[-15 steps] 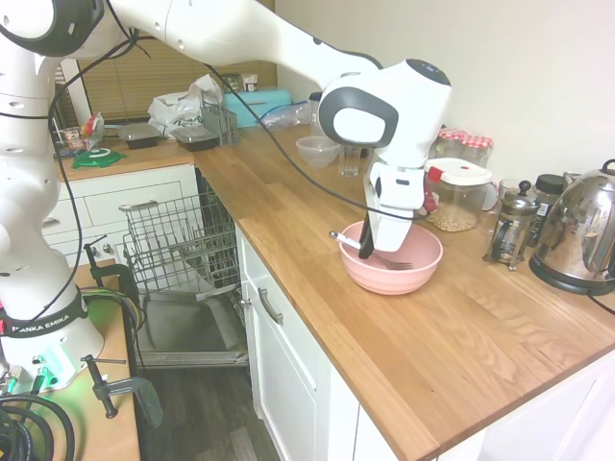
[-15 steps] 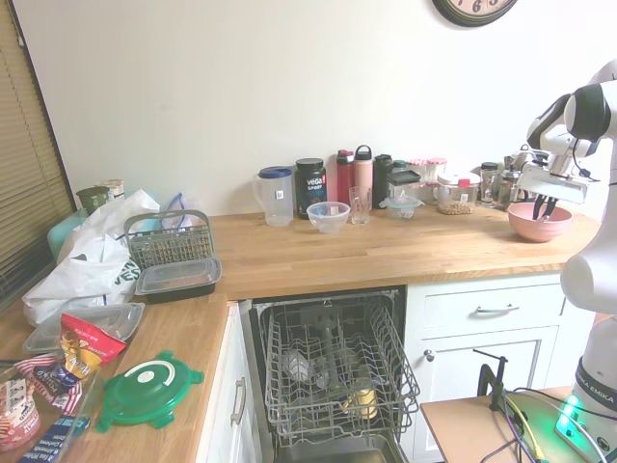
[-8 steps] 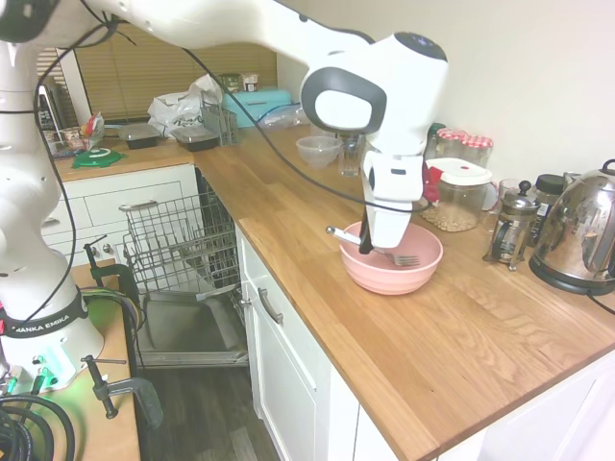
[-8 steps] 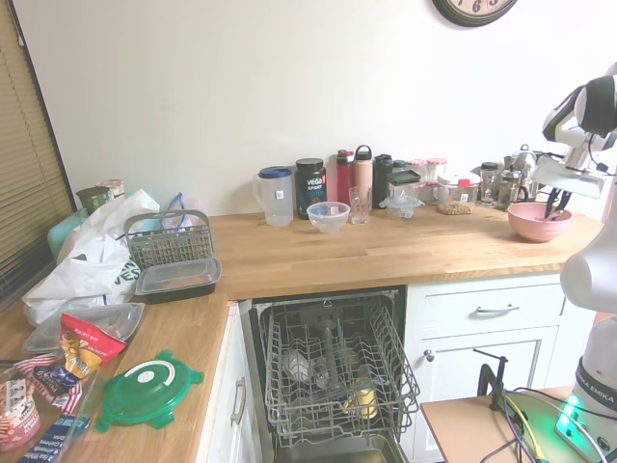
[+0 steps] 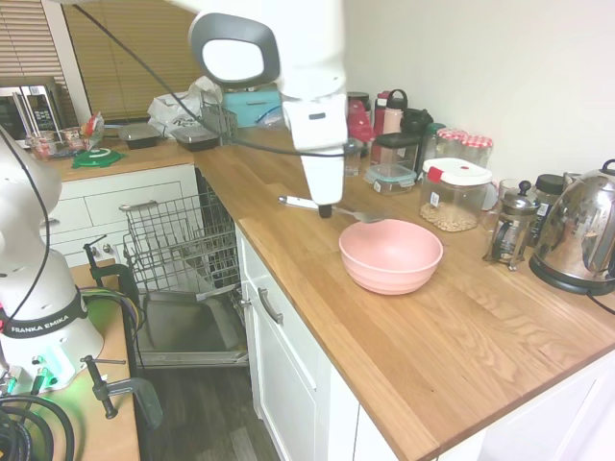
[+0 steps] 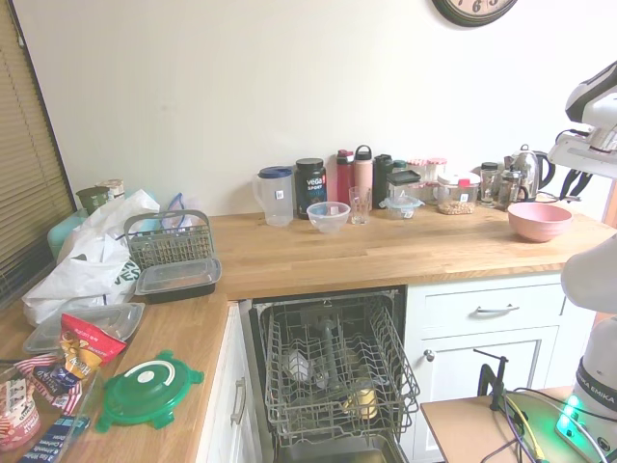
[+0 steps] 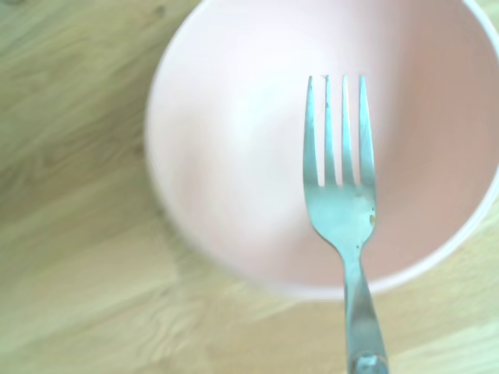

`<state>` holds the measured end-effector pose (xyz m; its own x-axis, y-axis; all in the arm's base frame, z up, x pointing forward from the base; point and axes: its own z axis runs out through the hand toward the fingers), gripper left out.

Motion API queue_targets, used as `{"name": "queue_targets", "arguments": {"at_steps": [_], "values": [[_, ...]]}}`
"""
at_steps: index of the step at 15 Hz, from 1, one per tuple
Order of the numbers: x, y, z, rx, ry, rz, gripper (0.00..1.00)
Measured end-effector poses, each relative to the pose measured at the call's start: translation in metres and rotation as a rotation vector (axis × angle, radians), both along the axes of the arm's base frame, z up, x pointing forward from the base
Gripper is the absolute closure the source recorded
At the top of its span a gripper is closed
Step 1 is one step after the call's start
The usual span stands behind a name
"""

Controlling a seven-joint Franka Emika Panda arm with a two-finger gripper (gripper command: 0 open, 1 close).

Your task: Put the fork in the dishwasher

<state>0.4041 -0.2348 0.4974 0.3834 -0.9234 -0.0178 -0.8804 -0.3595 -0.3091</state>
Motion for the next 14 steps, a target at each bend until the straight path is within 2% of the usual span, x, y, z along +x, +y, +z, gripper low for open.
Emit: {"name": "queue_targets", "arguments": {"at_steps": [4, 9, 11, 14], "values": [[-0.026, 0.114, -0.008, -0.146, -0.030, 0.090, 1.00], [-0.078, 0.234, -0.013, -0.283, -0.057, 0.147, 1.00], [-0.094, 0.289, -0.007, -0.364, -0.071, 0.187, 1.00], [-0.105, 0.369, -0.034, -0.473, -0.058, 0.249, 1.00]]}}
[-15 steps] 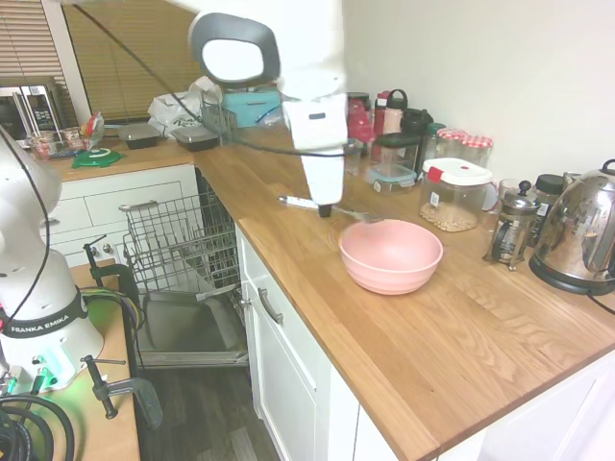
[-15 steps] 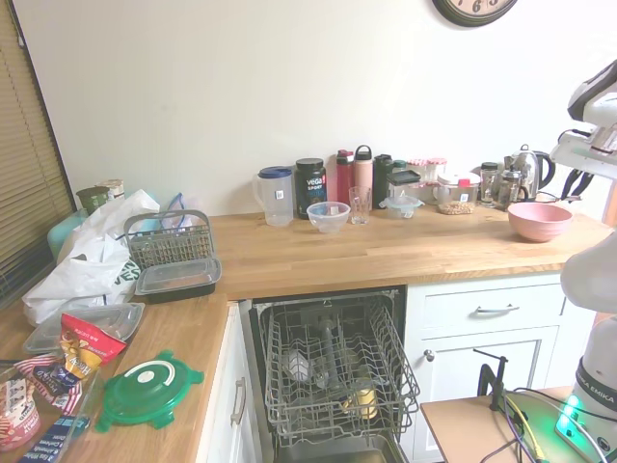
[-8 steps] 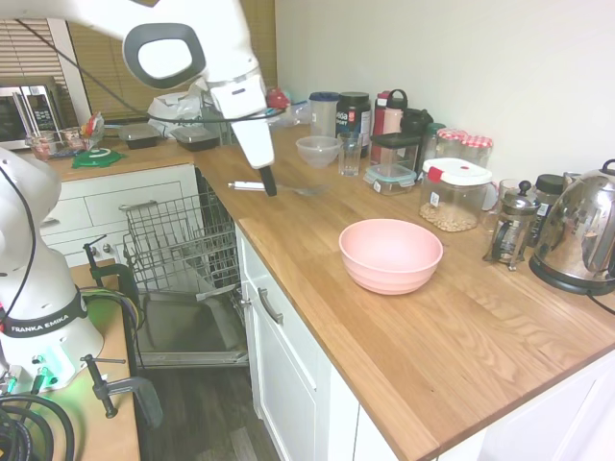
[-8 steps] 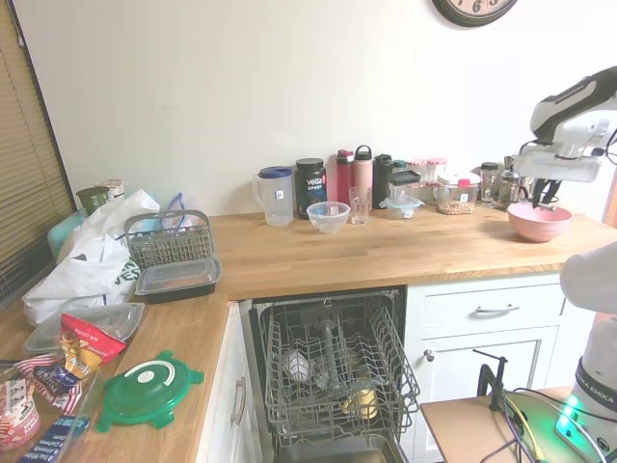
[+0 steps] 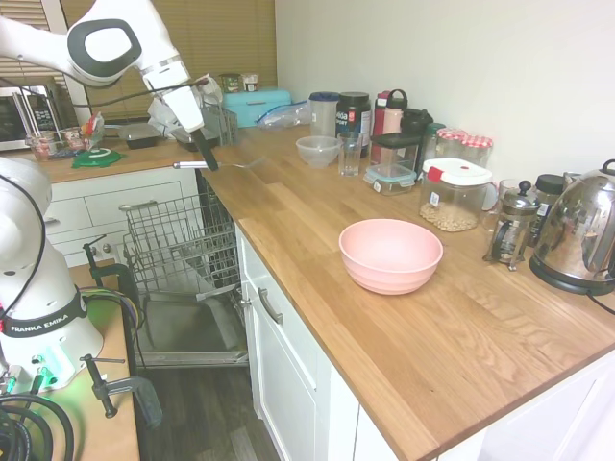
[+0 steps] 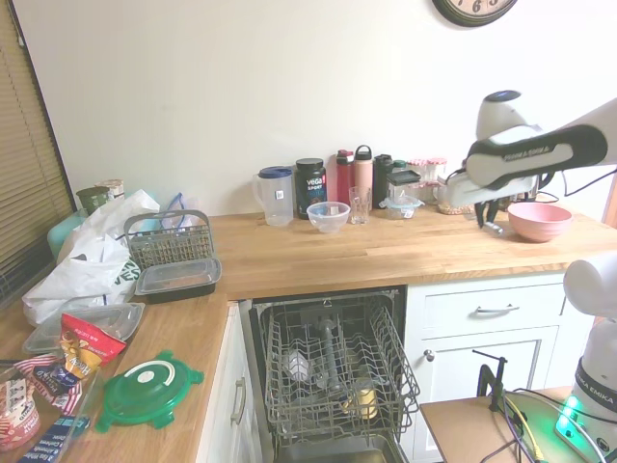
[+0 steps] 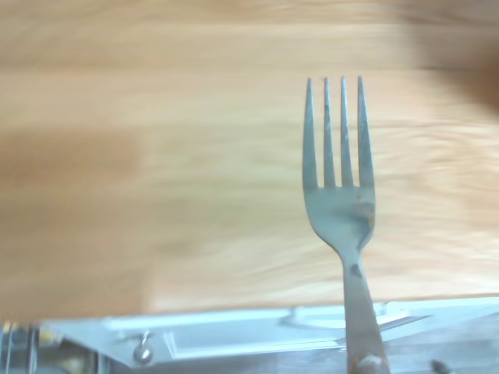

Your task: Put the fork in the dishwasher

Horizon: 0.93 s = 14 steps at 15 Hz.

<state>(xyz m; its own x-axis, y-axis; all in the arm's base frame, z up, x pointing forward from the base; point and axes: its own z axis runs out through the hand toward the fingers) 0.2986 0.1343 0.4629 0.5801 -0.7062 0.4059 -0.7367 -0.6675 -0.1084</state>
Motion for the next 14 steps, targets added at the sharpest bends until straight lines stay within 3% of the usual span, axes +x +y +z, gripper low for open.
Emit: {"name": "queue_targets", "arguments": {"at_steps": [5, 8, 14], "values": [[0.009, 0.077, -0.074, -0.119, 0.031, 0.053, 1.00], [0.016, 0.128, -0.094, -0.177, 0.015, 0.078, 1.00], [-0.020, 0.222, -0.147, -0.361, -0.002, 0.143, 1.00]]}}
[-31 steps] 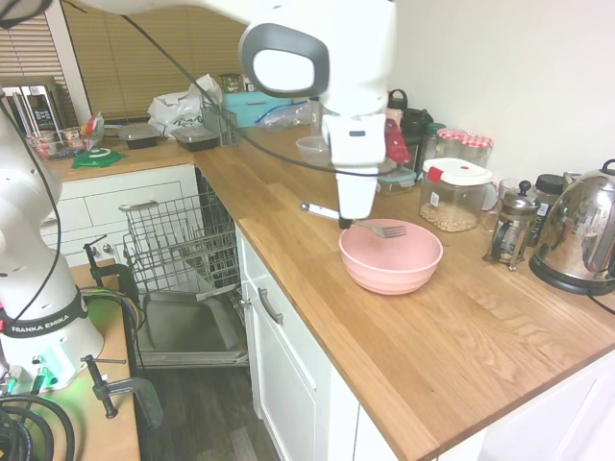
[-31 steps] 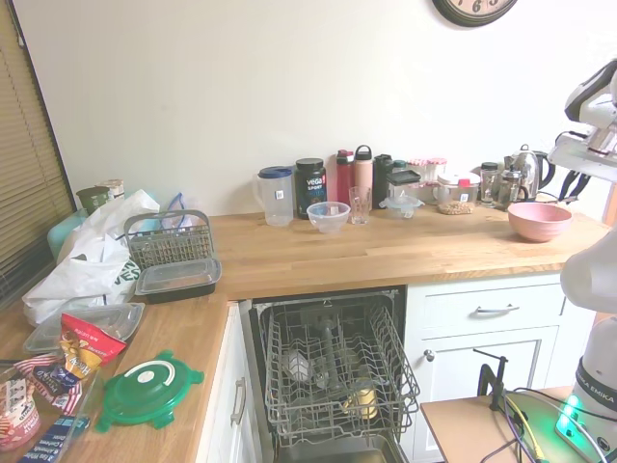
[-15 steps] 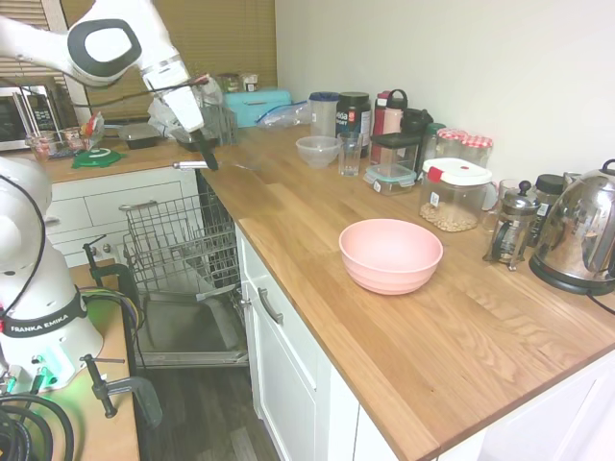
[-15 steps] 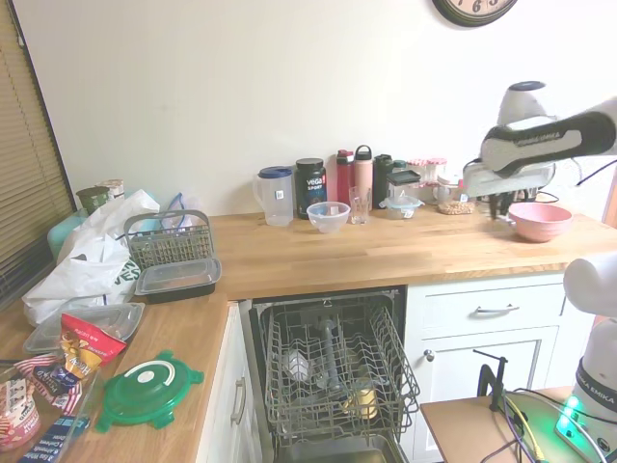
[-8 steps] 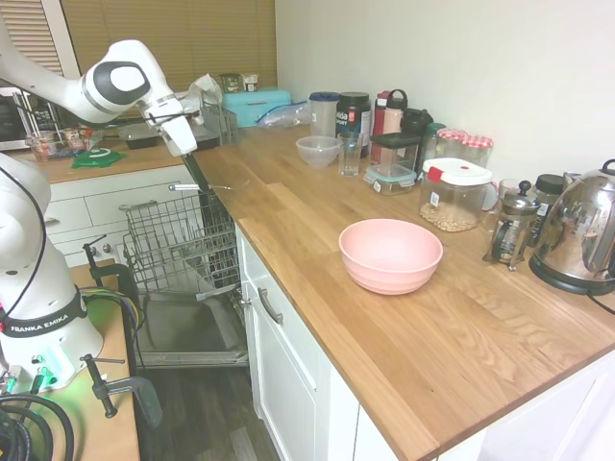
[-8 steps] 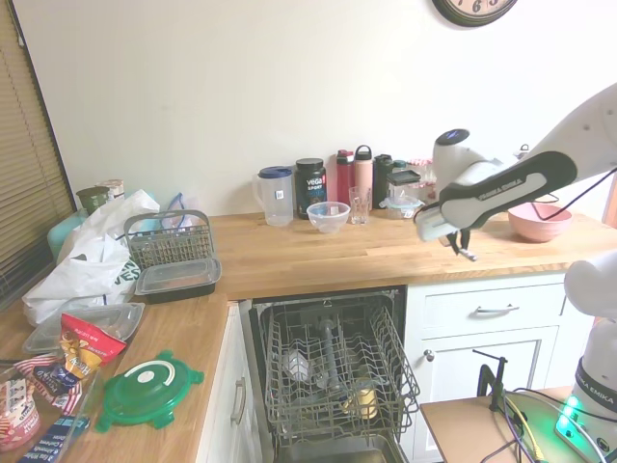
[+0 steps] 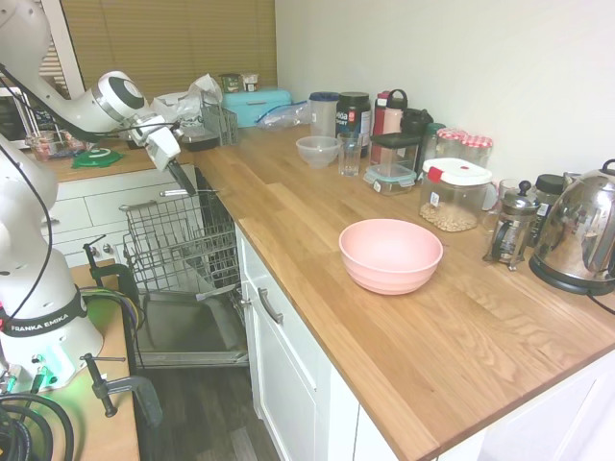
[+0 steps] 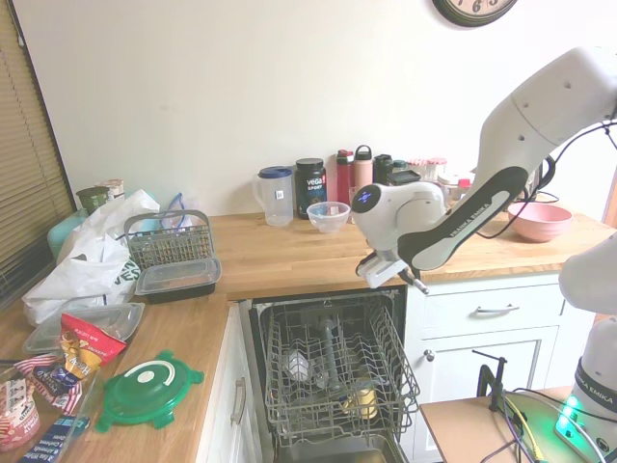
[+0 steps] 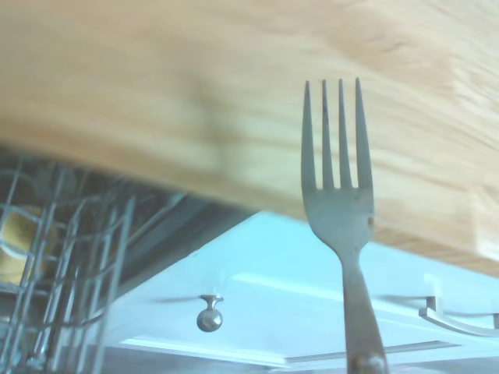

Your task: Put the fork in the dishwasher

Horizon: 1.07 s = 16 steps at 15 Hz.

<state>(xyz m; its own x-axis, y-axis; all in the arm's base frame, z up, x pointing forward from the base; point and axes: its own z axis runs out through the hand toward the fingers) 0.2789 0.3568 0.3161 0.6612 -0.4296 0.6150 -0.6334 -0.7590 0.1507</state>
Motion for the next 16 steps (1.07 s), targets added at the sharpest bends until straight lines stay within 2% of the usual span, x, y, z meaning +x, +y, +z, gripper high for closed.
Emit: {"name": "queue_targets", "arguments": {"at_steps": [2, 6, 10, 13, 16], "values": [[0.001, 0.007, -0.008, -0.028, 0.034, 0.007, 1.00], [-0.013, 0.005, -0.033, -0.048, 0.119, -0.005, 1.00], [-0.025, 0.030, -0.083, -0.115, 0.120, 0.023, 1.00], [-0.014, 0.068, -0.128, -0.151, 0.108, 0.036, 1.00], [-0.003, 0.096, -0.147, -0.164, 0.118, 0.054, 1.00]]}}
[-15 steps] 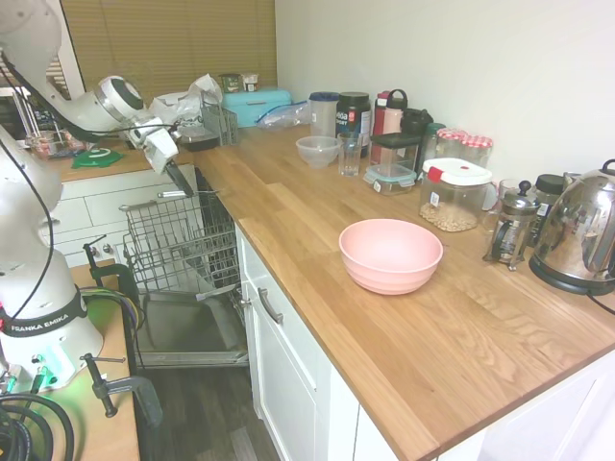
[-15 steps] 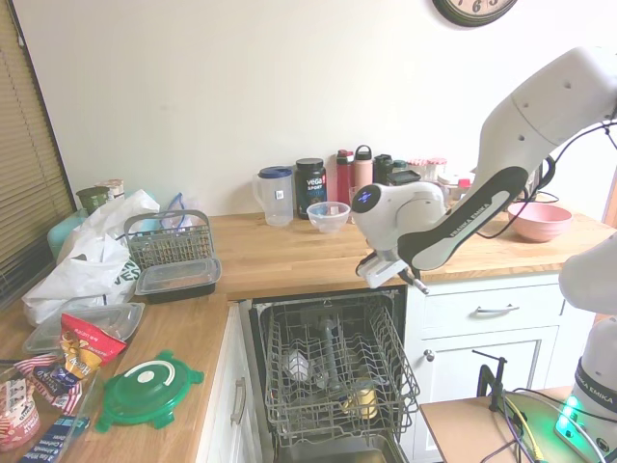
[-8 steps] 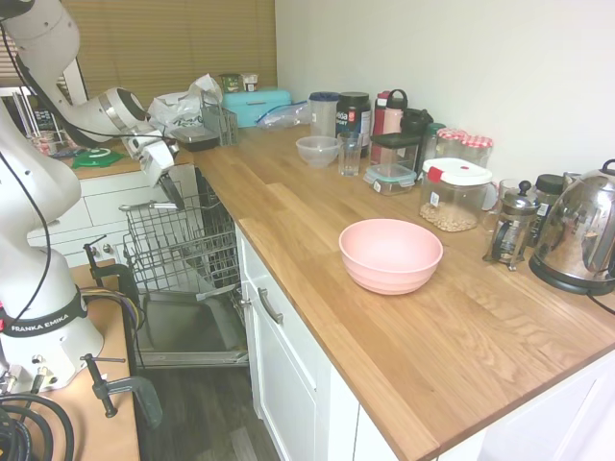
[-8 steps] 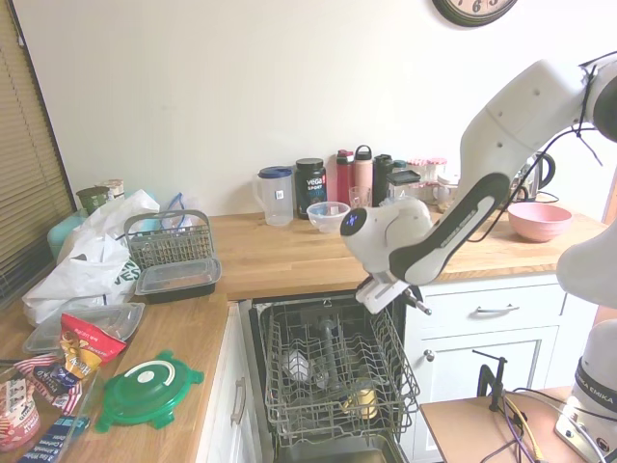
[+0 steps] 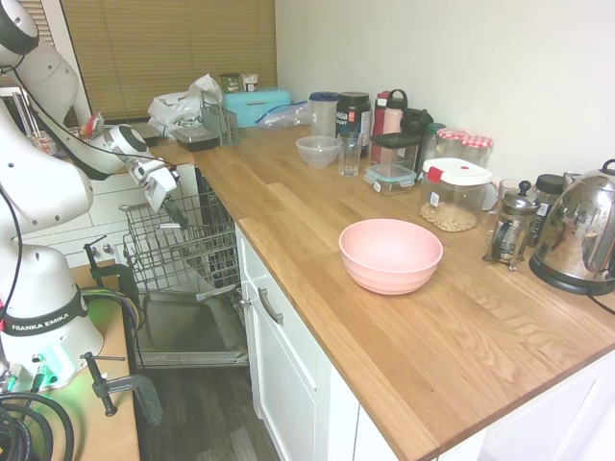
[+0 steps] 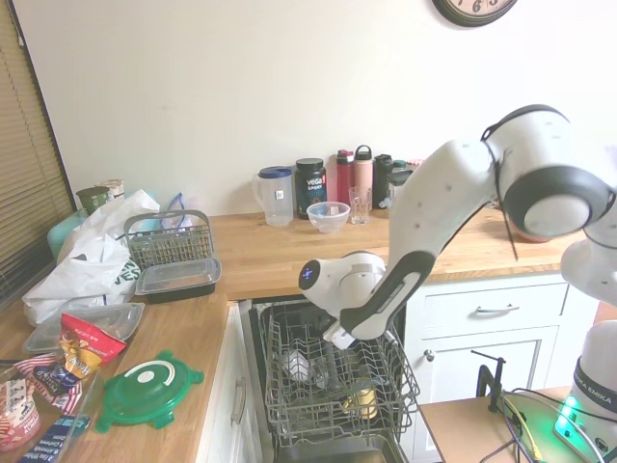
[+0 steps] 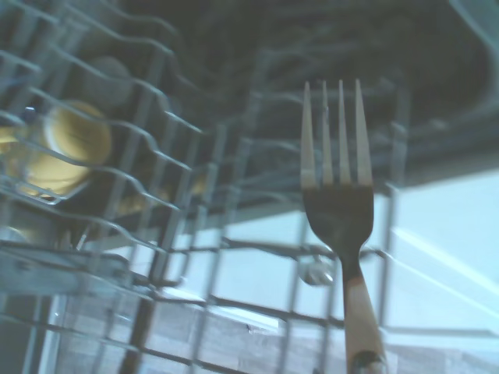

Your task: Put the fork in the dishwasher

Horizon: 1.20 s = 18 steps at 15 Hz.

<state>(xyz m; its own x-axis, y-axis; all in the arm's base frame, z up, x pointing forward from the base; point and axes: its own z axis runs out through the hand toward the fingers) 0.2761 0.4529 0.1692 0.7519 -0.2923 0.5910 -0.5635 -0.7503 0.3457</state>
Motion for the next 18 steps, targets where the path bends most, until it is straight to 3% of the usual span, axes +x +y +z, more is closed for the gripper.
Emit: {"name": "queue_targets", "arguments": {"at_steps": [5, 11, 12, 18], "values": [[-0.001, -0.004, -0.049, -0.072, 0.036, -0.001, 1.00], [0.044, -0.004, -0.075, -0.094, 0.000, -0.036, 1.00], [0.047, -0.003, -0.077, -0.094, 0.002, -0.039, 0.00], [0.049, -0.001, -0.081, -0.101, 0.017, -0.039, 0.00]]}}
